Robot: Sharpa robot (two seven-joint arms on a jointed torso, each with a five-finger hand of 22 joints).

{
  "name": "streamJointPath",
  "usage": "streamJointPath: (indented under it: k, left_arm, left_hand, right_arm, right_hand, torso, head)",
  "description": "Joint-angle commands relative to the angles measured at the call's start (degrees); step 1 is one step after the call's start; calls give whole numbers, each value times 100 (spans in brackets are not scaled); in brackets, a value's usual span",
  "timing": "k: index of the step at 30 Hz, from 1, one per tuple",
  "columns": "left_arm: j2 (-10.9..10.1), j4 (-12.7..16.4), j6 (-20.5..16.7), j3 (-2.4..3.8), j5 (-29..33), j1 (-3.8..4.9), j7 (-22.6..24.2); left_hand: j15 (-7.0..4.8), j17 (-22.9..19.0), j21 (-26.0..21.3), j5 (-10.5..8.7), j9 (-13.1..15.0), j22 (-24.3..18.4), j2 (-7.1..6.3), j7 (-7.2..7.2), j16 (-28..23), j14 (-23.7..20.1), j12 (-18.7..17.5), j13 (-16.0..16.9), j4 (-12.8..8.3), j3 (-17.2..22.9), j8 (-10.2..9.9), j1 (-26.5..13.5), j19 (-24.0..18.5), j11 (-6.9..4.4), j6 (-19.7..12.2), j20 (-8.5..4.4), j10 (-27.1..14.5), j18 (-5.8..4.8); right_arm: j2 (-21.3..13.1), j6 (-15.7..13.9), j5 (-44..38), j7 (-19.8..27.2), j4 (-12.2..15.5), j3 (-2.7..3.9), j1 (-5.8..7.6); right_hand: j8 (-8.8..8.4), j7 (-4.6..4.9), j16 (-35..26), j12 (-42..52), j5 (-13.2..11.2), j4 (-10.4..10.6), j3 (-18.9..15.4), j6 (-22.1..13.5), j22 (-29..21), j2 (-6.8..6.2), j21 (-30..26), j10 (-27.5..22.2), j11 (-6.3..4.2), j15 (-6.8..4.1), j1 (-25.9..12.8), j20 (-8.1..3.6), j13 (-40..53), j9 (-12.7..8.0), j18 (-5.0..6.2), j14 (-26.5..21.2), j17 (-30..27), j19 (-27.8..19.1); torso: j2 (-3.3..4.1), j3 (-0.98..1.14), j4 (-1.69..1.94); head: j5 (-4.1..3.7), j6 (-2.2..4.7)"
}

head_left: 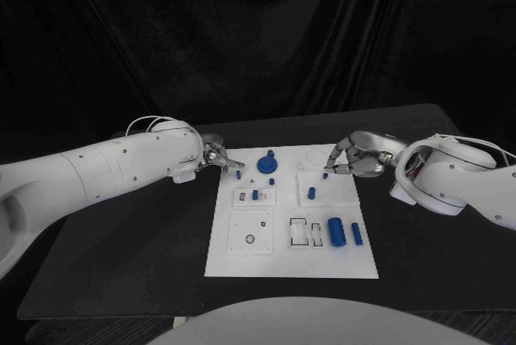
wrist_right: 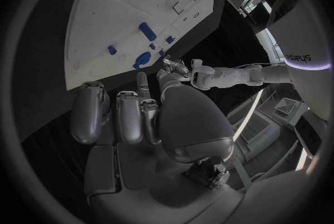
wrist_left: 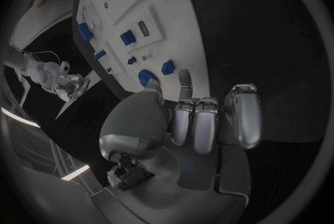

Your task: Assemble the parts on the task board

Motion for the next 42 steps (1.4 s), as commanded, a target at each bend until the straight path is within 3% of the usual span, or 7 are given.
streamJointPath:
  k: [1,10,18,29,42]
  left_arm:
    - [23,28,129,5,-25,-13,147]
    - [115,-34,250,6,-25,-29,61]
    - [187,-111,272,6,-25,-95,10]
    - [247,-145,179,6,-25,-126,47]
    - [247,-109,26,6,-26,-129,55]
  left_hand:
    - [9,1509,-32,-19,14,1105,9,6,38,584,-10,1431,-10,-31,-25,-41,-32,1,41,6,548,-88]
    - [11,1509,-69,134,77,1093,86,5,38,584,-32,1411,-62,5,-71,235,-68,2,21,9,530,-78]
    - [17,1509,-100,277,100,1082,105,14,38,584,-54,1390,-69,10,-121,357,-95,8,-6,13,510,-71]
    - [24,1509,-111,604,129,1078,128,21,38,584,-70,1377,-97,29,-219,591,-111,15,-22,21,497,-68]
    - [24,1509,-105,637,135,1080,101,23,38,584,-70,1377,-106,17,-234,625,-108,16,-21,22,497,-69]
  right_arm:
    - [-2,-15,-3,-19,0,4,-15]
    - [-11,-1,-3,-34,10,4,-17]
    - [-15,12,-3,-42,17,4,-18]
    - [-20,30,-3,-59,17,4,-19]
    - [-34,58,-3,-87,6,4,-19]
  right_hand:
    - [-34,0,-25,15,35,-1,40,37,1017,13,-35,596,-30,-43,45,-42,1506,-10,-31,301,-7,93]
    - [-35,1,-29,12,36,-2,42,37,1016,12,-38,593,-30,-43,46,-42,1500,-11,-31,300,-15,92]
    - [-41,2,-35,10,44,-7,47,37,1014,9,-45,590,-29,-44,53,-43,1496,-13,-29,298,-25,90]
    - [-47,4,-42,6,47,-10,49,35,1010,6,-58,586,-28,-44,55,-44,1489,-15,-26,296,-35,86]
    - [-53,6,-48,4,50,-12,50,32,1008,2,-66,583,-27,-43,56,-45,1483,-17,-25,293,-46,83]
  torso:
    - [1,0,4]
    - [5,-1,-1]
    - [2,-1,-2]
    - [8,-3,2]
    - [2,1,-2]
  head:
    - [1,1]
    - [-9,1]
    - [-5,1]
    - [-18,1]
    - [-29,1]
